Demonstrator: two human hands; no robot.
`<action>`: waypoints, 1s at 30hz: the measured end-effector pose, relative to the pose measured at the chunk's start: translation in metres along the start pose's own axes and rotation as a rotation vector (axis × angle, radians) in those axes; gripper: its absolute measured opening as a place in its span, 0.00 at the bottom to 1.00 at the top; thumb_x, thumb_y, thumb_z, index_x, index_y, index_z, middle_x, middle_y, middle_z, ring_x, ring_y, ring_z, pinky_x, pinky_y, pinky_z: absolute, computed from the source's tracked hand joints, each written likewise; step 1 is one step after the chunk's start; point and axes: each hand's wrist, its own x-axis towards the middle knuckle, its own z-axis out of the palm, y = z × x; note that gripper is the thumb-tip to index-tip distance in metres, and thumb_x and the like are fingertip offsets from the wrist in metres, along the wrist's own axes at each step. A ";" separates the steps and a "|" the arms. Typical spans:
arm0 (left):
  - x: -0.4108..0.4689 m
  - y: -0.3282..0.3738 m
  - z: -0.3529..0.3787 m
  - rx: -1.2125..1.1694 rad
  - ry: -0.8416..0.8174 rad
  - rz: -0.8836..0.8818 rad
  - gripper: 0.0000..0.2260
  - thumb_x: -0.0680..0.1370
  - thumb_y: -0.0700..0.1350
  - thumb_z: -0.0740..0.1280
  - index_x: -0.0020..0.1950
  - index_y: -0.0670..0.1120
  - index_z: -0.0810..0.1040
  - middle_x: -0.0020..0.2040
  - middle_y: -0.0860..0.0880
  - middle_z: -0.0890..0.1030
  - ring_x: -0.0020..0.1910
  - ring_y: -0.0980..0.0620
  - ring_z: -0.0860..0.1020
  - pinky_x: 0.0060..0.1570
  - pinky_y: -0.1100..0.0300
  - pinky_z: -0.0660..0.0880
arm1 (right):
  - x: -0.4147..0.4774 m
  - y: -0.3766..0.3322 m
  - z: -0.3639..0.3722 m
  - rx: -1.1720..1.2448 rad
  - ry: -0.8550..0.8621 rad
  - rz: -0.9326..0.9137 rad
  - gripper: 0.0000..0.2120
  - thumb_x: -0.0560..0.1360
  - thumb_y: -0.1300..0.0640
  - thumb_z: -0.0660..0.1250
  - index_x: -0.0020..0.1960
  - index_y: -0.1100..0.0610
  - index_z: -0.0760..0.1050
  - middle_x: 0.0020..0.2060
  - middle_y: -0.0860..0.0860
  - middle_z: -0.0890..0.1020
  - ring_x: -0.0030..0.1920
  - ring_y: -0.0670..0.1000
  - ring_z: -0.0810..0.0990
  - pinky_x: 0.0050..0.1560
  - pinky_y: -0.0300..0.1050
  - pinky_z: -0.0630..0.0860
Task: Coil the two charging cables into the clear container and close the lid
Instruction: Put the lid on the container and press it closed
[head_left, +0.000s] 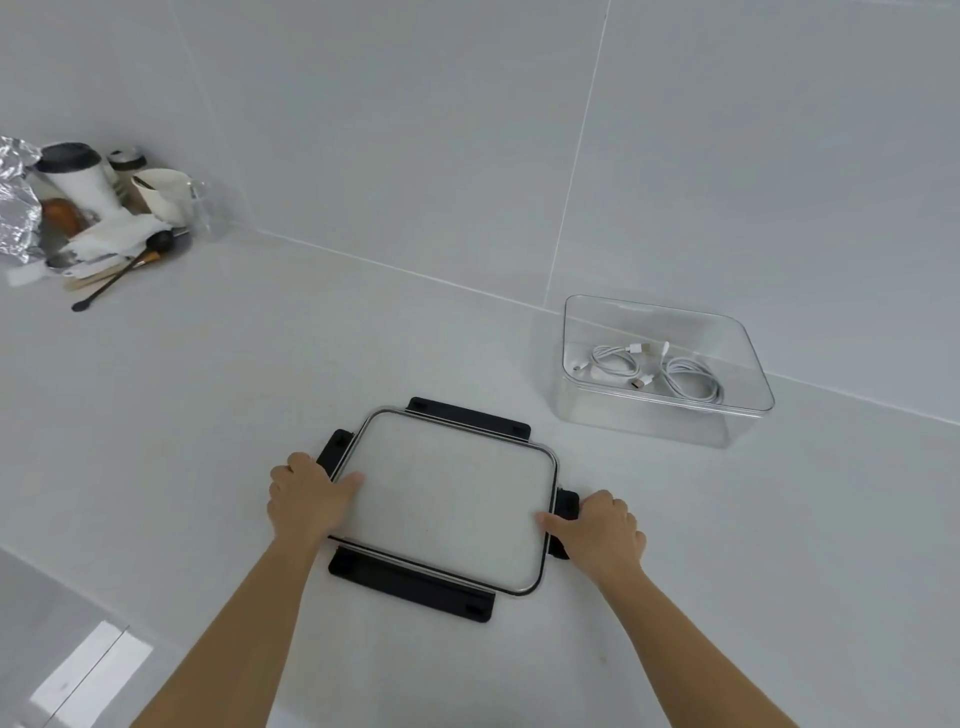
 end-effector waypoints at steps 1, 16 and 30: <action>0.004 0.001 -0.001 -0.026 -0.004 -0.017 0.27 0.72 0.50 0.70 0.62 0.36 0.65 0.60 0.36 0.71 0.60 0.37 0.70 0.57 0.47 0.67 | 0.001 -0.002 0.000 0.009 -0.009 0.009 0.23 0.68 0.40 0.68 0.49 0.58 0.70 0.52 0.53 0.76 0.56 0.56 0.73 0.57 0.48 0.65; 0.031 0.006 -0.012 -0.338 -0.174 0.056 0.15 0.79 0.39 0.58 0.31 0.43 0.65 0.30 0.46 0.66 0.29 0.49 0.62 0.30 0.57 0.57 | 0.009 0.008 -0.011 0.502 -0.083 0.051 0.12 0.70 0.69 0.61 0.32 0.58 0.63 0.31 0.55 0.70 0.33 0.55 0.68 0.32 0.43 0.66; 0.019 0.024 -0.066 -0.480 -0.428 0.209 0.06 0.74 0.36 0.68 0.49 0.43 0.80 0.37 0.46 0.80 0.34 0.49 0.67 0.34 0.60 0.59 | -0.018 0.003 -0.096 0.747 -0.021 -0.205 0.05 0.72 0.71 0.65 0.45 0.64 0.75 0.32 0.54 0.75 0.30 0.49 0.71 0.31 0.38 0.64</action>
